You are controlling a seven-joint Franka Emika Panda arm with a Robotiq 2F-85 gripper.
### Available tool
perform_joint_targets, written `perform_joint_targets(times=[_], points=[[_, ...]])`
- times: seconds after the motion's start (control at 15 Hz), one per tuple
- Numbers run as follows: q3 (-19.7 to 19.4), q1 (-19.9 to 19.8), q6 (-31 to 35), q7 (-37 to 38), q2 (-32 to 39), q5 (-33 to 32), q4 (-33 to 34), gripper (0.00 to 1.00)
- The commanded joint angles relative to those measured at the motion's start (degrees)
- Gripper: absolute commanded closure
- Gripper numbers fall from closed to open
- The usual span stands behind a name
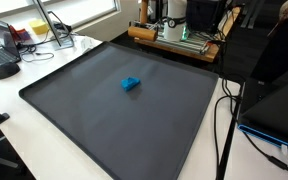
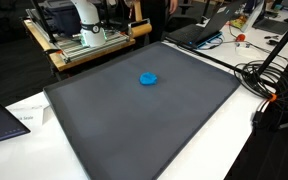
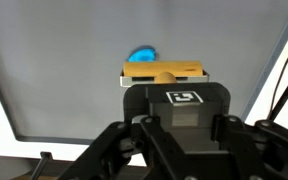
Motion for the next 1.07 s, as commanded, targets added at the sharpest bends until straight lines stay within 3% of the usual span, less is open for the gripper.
perform_joint_targets(times=[0.0,0.2,0.6,1.0], points=[[1.3,-0.1,3.7,1.5,8.0,-1.6,4.4,0.78],[1.9,-1.0,4.8,2.9,15.4,-2.9,9.4,0.78],[-0.4,-2.7,3.0,5.1,28.1,-3.5,19.5,0.78],[-3.1,-3.2,-4.1,6.8,38.8,-2.2,31.6,0.78]])
